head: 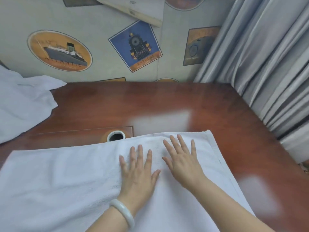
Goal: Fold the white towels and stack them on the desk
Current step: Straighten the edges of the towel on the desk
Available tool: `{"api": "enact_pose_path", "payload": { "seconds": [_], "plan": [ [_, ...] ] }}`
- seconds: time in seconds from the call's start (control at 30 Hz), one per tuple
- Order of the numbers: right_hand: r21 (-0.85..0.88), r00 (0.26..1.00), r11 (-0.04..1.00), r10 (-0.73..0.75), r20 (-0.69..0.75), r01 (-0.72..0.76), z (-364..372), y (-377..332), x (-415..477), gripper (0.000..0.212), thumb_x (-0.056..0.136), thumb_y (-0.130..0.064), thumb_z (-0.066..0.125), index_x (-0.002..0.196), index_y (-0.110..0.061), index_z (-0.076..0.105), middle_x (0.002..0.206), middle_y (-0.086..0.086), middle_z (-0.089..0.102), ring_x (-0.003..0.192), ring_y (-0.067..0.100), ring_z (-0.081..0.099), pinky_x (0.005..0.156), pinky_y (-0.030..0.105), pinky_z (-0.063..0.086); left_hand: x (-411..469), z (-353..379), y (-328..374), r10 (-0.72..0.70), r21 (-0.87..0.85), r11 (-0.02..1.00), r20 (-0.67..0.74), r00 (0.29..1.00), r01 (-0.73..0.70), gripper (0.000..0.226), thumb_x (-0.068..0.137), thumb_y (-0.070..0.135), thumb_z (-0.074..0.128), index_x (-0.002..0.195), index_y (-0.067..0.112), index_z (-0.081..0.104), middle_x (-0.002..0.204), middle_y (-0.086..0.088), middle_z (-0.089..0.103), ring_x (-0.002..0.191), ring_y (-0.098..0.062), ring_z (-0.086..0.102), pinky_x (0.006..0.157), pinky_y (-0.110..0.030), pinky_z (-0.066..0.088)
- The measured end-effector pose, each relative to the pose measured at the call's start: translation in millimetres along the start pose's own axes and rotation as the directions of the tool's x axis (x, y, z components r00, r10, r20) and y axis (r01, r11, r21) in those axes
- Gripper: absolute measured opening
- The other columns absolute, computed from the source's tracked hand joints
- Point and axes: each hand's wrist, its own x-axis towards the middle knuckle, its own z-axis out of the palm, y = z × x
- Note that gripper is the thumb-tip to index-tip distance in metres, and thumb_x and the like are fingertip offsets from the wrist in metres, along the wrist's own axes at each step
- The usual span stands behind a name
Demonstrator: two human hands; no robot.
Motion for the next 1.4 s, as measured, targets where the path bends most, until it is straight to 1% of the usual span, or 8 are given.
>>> {"api": "enact_pose_path", "payload": {
  "seconds": [0.1,0.23,0.4,0.5,0.63,0.8,1.2,1.4],
  "plan": [
    [0.042,0.994,0.999,0.028,0.103,-0.033,22.0,51.7,12.6,0.089,0.078,-0.076,-0.018,0.156,-0.038,0.000,0.161,-0.016,-0.013,0.149,0.009,-0.017,0.118,0.053,-0.013,-12.5,4.8,-26.2,0.042,0.051,0.998,0.004,0.999,-0.042,0.061,0.098,0.053,0.028,0.151,0.024,0.038,0.160,-0.011,0.026,0.148,-0.035,0.022,0.112,-0.060,0.019],
    [0.049,0.994,0.994,0.093,0.066,-0.096,9.0,109.3,14.8,0.096,0.081,-0.079,-0.014,0.155,-0.030,0.020,0.163,-0.007,0.014,0.149,0.005,0.002,0.122,0.035,-0.002,-10.2,7.6,-23.0,0.056,0.037,0.998,0.009,0.998,-0.056,0.062,0.098,0.053,0.030,0.152,0.024,0.034,0.161,-0.008,0.025,0.150,-0.033,0.018,0.113,-0.059,0.017],
    [-0.130,0.999,0.991,-0.018,0.036,0.022,1.4,84.3,25.5,0.077,0.094,-0.066,-0.005,0.152,-0.031,0.033,0.160,-0.007,0.024,0.149,0.015,0.017,0.119,0.053,0.005,-14.5,9.5,-34.0,0.126,0.025,0.992,0.029,0.992,-0.127,0.062,0.099,0.056,0.028,0.153,0.025,0.033,0.161,-0.006,0.025,0.150,-0.033,0.015,0.112,-0.057,0.015],
    [0.006,0.968,0.975,0.218,0.125,-0.220,11.6,110.4,24.4,0.073,0.091,-0.071,0.004,0.156,-0.037,0.007,0.163,-0.016,-0.004,0.149,0.003,-0.006,0.120,0.053,-0.004,-17.7,5.2,-33.4,0.136,0.020,0.990,0.048,0.990,-0.137,0.062,0.099,0.055,0.027,0.154,0.026,0.030,0.162,-0.005,0.022,0.151,-0.031,0.013,0.114,-0.058,0.013],
    [0.141,0.870,0.865,0.492,-0.043,-0.482,-3.3,84.6,49.1,0.063,0.101,-0.052,0.023,0.154,-0.020,0.028,0.165,-0.001,0.009,0.151,0.025,0.004,0.116,0.063,0.008,-17.8,3.4,-29.4,0.111,0.029,0.993,0.039,0.993,-0.112,0.063,0.098,0.055,0.030,0.154,0.026,0.028,0.163,-0.005,0.021,0.151,-0.031,0.011,0.114,-0.059,0.010],
    [0.076,0.997,0.997,-0.008,-0.083,0.014,18.4,-51.1,26.5,0.065,0.099,-0.056,0.012,0.152,-0.025,0.033,0.161,0.000,0.026,0.150,0.022,0.013,0.117,0.058,0.006,-10.4,-3.0,-46.7,0.179,0.060,0.982,0.020,0.984,-0.180,0.059,0.093,0.048,0.036,0.145,0.023,0.046,0.154,-0.005,0.040,0.146,-0.026,0.031,0.111,-0.051,0.017],
    [0.020,0.995,0.997,0.073,0.062,-0.075,33.7,-69.6,14.8,0.066,0.095,-0.058,0.001,0.157,-0.036,0.001,0.164,-0.010,-0.006,0.150,0.015,-0.014,0.119,0.054,-0.007,-37.2,-45.7,-246.4,-0.307,0.078,0.949,-0.001,0.952,0.307,0.077,0.089,0.065,-0.002,0.157,0.031,0.011,0.165,0.001,0.007,0.152,-0.021,-0.002,0.120,-0.044,-0.009],
    [0.020,0.994,0.997,0.075,0.078,-0.077,31.5,-70.6,15.4,0.066,0.093,-0.060,-0.002,0.155,-0.038,-0.003,0.163,-0.012,-0.010,0.149,0.012,-0.019,0.120,0.052,-0.008,-49.2,-29.3,-193.9,0.065,0.087,0.994,0.063,0.996,-0.070,0.061,0.100,0.057,0.018,0.155,0.033,0.021,0.164,0.005,0.013,0.152,-0.020,0.010,0.115,-0.060,0.006]
  ]
}}
